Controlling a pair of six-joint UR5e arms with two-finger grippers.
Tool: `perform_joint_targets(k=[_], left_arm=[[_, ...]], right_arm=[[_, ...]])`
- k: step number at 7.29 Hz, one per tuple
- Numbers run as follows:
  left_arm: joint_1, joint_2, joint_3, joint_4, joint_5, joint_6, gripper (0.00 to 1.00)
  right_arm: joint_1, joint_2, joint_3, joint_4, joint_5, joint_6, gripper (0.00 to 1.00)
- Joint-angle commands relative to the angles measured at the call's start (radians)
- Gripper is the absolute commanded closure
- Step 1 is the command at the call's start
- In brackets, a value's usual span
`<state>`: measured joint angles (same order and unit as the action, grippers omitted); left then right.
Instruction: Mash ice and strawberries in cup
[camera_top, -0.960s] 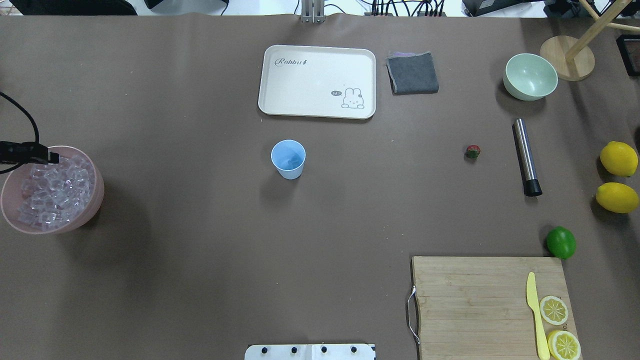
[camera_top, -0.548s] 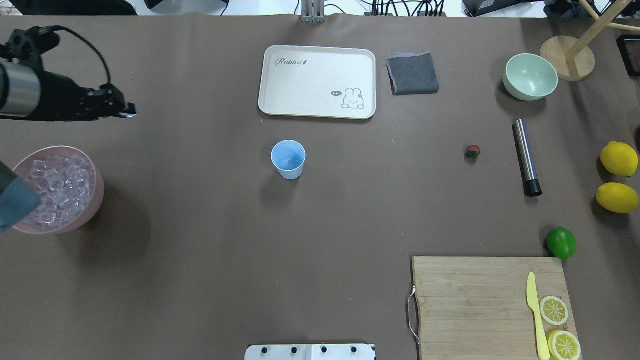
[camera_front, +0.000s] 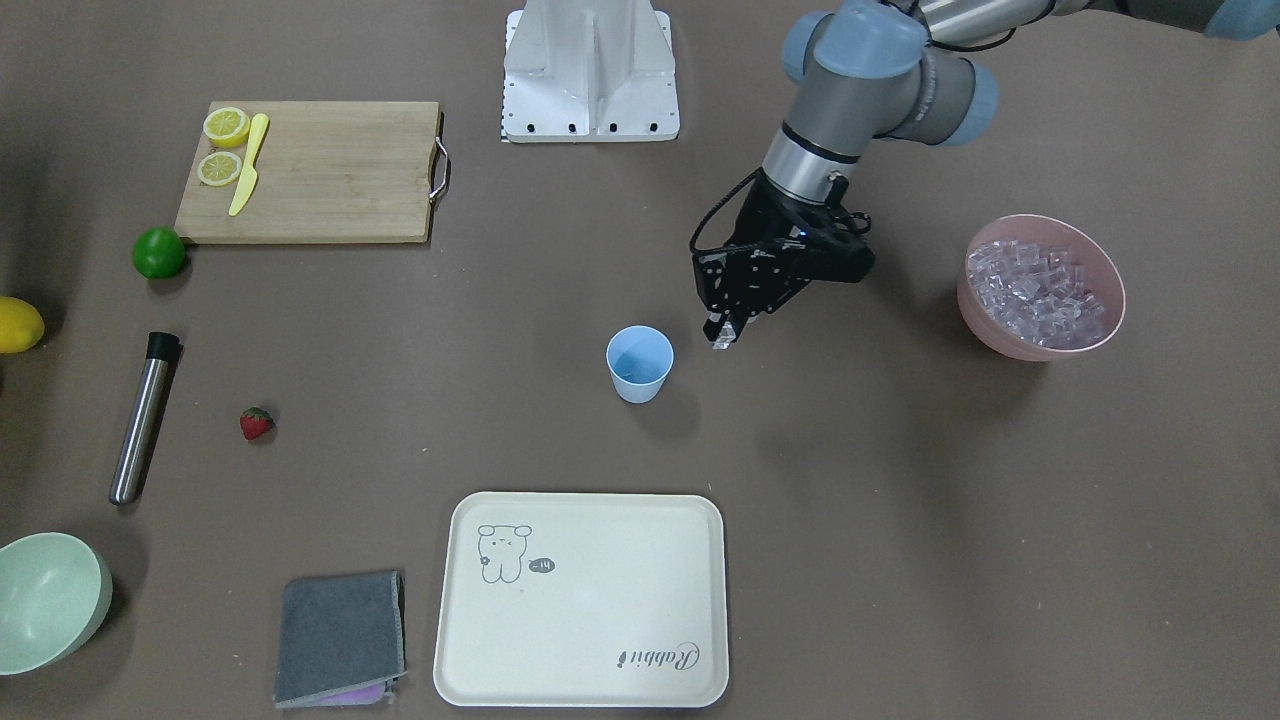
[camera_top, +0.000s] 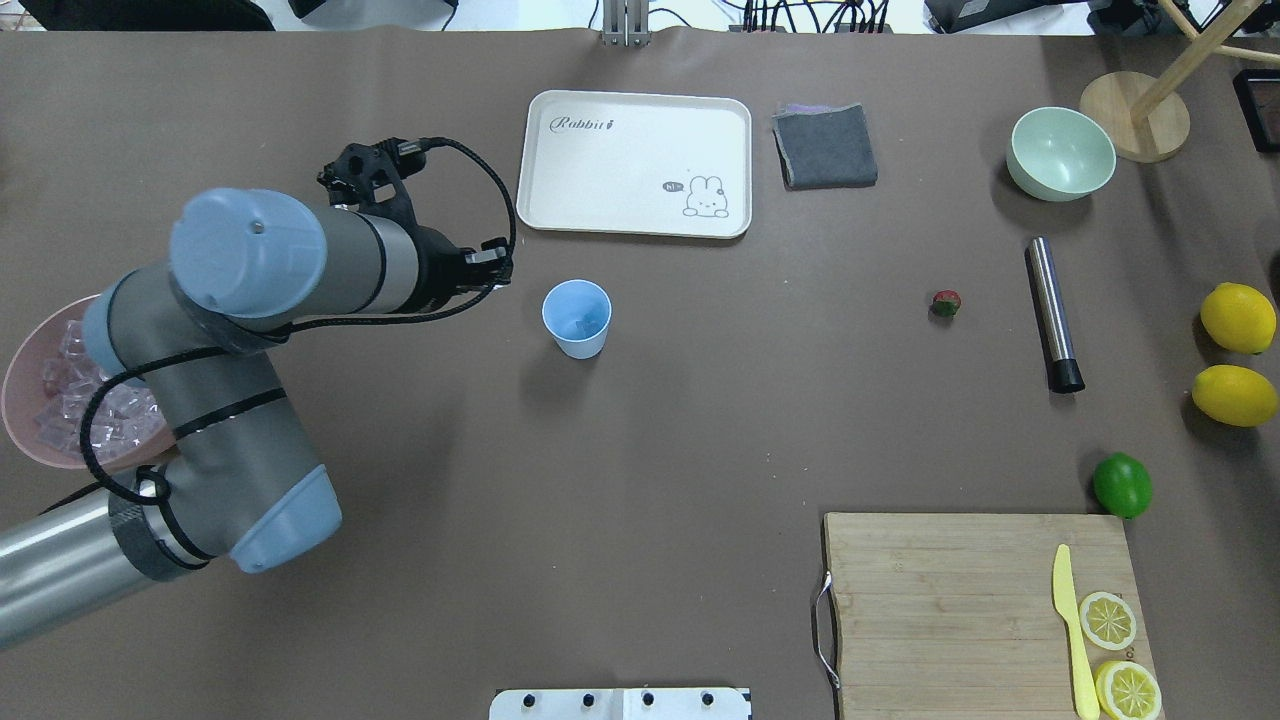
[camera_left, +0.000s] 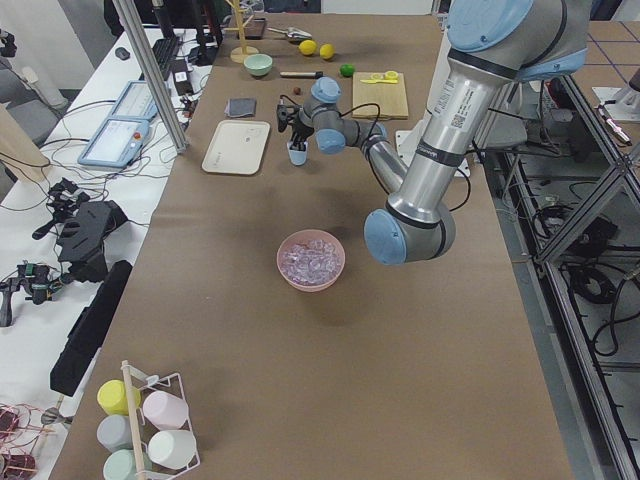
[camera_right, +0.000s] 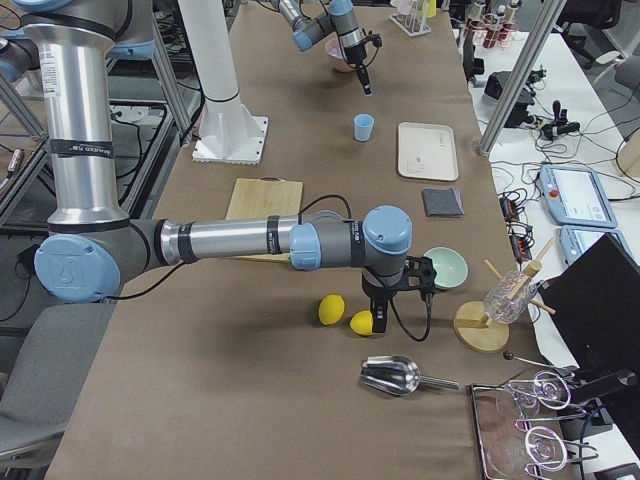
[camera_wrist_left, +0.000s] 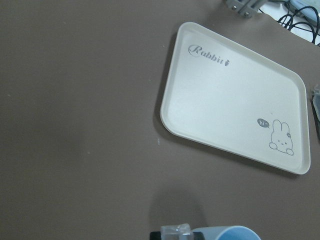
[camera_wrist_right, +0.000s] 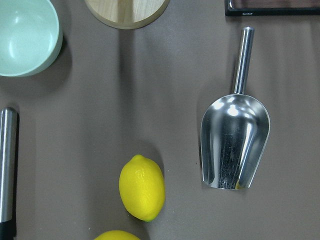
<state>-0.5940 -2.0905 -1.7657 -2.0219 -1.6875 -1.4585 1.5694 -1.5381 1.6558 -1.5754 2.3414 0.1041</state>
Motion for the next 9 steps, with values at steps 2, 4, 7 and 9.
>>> perform_joint_targets(k=[2, 4, 7, 9], left_arm=[[0.037, -0.12, 0.118, 0.011, 0.04, -0.028, 1.0], [0.068, -0.125, 0.121, 0.011, 0.083, -0.029, 1.0], [0.071, -0.123, 0.126, 0.018, 0.083, -0.029, 0.02], [0.057, -0.111, 0.067, 0.091, 0.072, -0.002, 0.02]], right_arm=[[0.0, 0.0, 0.001, 0.0, -0.001, 0.0, 0.0], [0.0, 0.0, 0.001, 0.0, -0.001, 0.0, 0.0], [0.003, -0.004, 0.001, 0.0, 0.001, 0.0, 0.0], [0.003, -0.004, 0.002, 0.0, 0.001, 0.0, 0.0]])
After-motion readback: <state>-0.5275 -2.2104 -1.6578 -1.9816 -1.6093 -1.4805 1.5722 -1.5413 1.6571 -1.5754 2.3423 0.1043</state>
